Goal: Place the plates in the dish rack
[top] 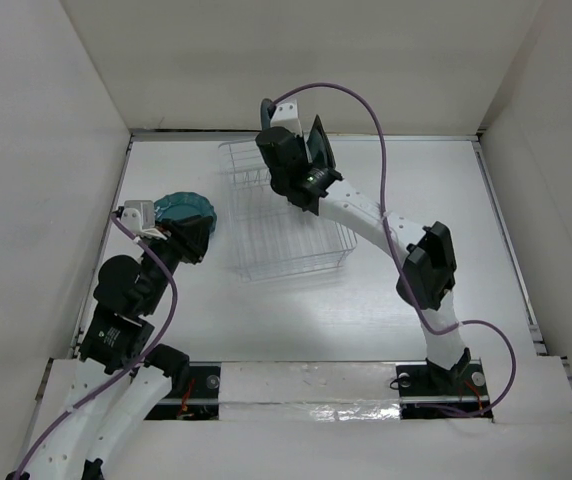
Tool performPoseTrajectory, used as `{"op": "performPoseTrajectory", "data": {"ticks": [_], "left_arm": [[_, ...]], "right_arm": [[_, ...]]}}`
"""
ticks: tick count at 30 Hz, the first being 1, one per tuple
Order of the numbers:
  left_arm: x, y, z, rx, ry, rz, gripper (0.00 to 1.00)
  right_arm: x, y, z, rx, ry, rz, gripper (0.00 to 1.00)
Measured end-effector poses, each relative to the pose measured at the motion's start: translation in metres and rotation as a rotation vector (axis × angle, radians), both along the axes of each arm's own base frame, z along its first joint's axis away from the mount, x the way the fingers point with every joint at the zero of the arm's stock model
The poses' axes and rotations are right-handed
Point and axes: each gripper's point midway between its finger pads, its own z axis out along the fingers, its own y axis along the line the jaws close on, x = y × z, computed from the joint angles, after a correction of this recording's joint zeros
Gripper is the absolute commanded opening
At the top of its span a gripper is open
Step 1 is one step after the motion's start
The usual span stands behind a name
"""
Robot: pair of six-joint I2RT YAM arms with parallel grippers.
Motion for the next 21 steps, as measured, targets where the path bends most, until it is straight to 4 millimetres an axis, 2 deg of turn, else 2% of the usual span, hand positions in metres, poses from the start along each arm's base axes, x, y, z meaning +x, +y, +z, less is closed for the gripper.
{"op": "performPoseTrajectory", "data": {"ticks": [5, 15, 21], "left_arm": [[0.003, -0.001, -0.003, 0.006, 0.011, 0.0, 0.25], [0.005, -0.002, -0.006, 0.013, 0.022, 0.0, 0.25], [0.006, -0.002, -0.007, 0.015, 0.026, 0.001, 0.25]], "right_arm": [[0.009, -0.005, -0.02, -0.045, 0.032, -0.022, 0.0], [0.014, -0.02, -0.023, -0.054, 0.033, -0.075, 0.0], [0.013, -0.018, -0.043, -0.042, 0.059, -0.075, 0.0]]}}
